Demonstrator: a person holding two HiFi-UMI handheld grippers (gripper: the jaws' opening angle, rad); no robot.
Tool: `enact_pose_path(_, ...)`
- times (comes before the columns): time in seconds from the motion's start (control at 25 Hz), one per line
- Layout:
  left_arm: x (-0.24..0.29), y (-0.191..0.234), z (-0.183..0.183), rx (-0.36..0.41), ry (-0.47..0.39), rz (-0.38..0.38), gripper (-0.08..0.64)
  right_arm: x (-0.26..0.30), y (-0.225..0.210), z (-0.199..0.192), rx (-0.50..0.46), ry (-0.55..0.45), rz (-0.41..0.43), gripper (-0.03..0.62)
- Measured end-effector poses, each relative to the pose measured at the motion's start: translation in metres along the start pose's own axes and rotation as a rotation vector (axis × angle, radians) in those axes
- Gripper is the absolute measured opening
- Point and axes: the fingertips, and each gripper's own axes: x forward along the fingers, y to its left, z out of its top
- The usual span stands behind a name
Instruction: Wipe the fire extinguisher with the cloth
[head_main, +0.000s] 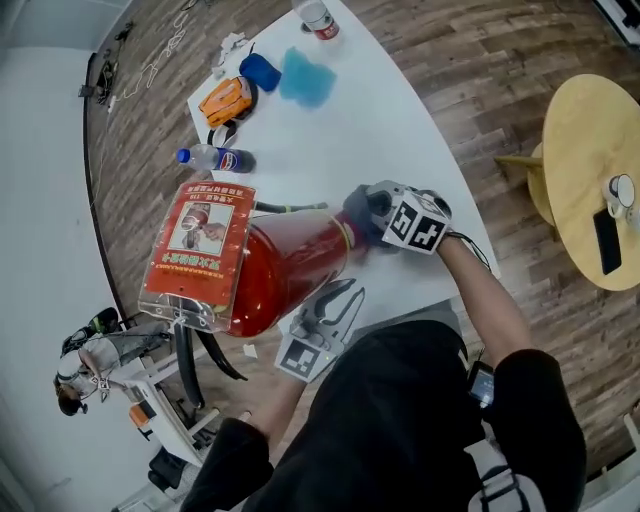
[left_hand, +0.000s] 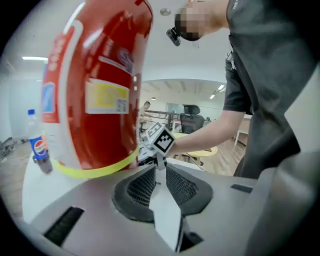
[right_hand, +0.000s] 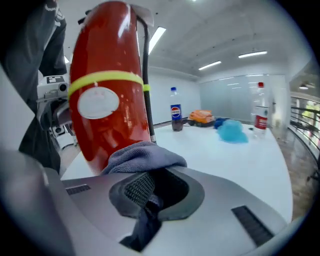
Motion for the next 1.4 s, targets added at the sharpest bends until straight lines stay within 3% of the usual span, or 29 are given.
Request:
enact_pose_path(0.2,-0.042,0.047,-0.013,-0.076,0.023,0.169,0.061,0.064,-0.01,0.009,-0.145,0.132,0.266,0.037)
enact_pose_path(0.28,-0.05,0.057,-0.015,-0.105,0.004,0.216,0.061,0.065,-0.009,0.005,-0.15,0.158,0.304,0.037)
enact_pose_path(0.44,-0.06,0.059,-0.021,-0.125,-0.036,0.25,0.061,0.035,0.0,-0.018,-0.109,0.192,0.221,0.035)
enact_pose_path(0.6,-0.072,0.063,-0.032,-0.126,-0.069,0.225,0.061,0.002,0.032,-0.038,0.026,0.212,0.088,0.035)
enact_pose_path(0.8,-0.095,0.073,-0.041,-0.103,-0.133,0.165,0.061,-0.003,0.083,-0.054,0.325,0.234,-0.192,0.035)
enact_pose_path(1.04,-0.162,0.107,-0.074,-0.059,-0.219,0.148,0.061,0.009,0.126,-0.052,0.731,0.115,-0.713,0.035)
enact_pose_path(1.12,-0.188,0.121,-0.088,-0.058,-0.231,0.154,0.061,0.029,0.145,-0.046,0.84,0.062,-0.824,0.035)
enact_pose_path(1.24,-0.223,0.139,-0.099,-0.05,-0.253,0.166,0.061,0.067,0.159,-0.025,1.054,-0.083,-0.899,0.035)
enact_pose_path(1.4,-0.269,0.148,-0.104,-0.064,-0.281,0.193,0.061,0.101,0.143,-0.01,1.559,-0.492,-0.954,0.035)
